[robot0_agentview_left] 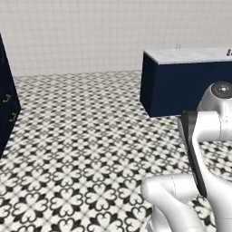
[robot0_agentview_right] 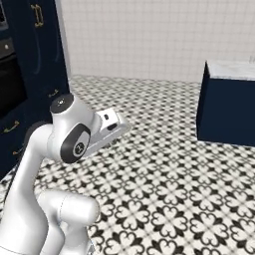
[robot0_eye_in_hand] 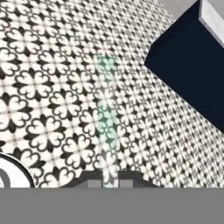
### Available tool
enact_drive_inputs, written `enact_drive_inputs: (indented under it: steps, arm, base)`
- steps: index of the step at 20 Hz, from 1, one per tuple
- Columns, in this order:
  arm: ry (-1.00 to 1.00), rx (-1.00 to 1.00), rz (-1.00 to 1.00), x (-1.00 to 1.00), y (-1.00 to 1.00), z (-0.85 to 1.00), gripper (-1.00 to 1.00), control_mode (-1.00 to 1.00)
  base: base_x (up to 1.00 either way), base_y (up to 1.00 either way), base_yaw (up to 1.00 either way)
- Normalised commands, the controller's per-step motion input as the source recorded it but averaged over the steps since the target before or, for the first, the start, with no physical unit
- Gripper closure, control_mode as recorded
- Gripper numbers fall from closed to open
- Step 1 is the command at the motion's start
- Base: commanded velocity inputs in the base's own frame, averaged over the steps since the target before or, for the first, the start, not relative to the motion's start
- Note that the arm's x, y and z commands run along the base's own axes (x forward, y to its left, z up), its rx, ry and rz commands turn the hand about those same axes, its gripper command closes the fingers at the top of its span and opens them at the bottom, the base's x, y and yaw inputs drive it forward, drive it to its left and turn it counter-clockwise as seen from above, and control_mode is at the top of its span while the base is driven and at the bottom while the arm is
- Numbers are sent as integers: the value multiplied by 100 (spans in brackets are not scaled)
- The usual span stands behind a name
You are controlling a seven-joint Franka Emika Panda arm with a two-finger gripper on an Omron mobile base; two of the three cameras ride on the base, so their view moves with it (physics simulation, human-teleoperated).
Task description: Take a straw from the drawer in front and place it inside the glass cup on the dining counter.
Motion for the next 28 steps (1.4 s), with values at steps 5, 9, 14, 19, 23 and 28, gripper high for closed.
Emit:
enact_drive_inputs:
  steps: [5, 9, 14, 19, 23, 28]
  arm:
    - [0, 0, 0, 0, 0, 0, 100, 100]
    - [0, 0, 0, 0, 0, 0, 100, 100]
    - [0, 0, 0, 0, 0, 0, 100, 100]
    - [0, 0, 0, 0, 0, 0, 100, 100]
    - [0, 0, 0, 0, 0, 0, 100, 100]
    - [0, 0, 0, 0, 0, 0, 100, 100]
  base:
    - [100, 33, -35]
    - [100, 55, -28]
    - [100, 64, -26]
    - [100, 67, -26]
    - [100, 66, -26]
    - [100, 65, -25]
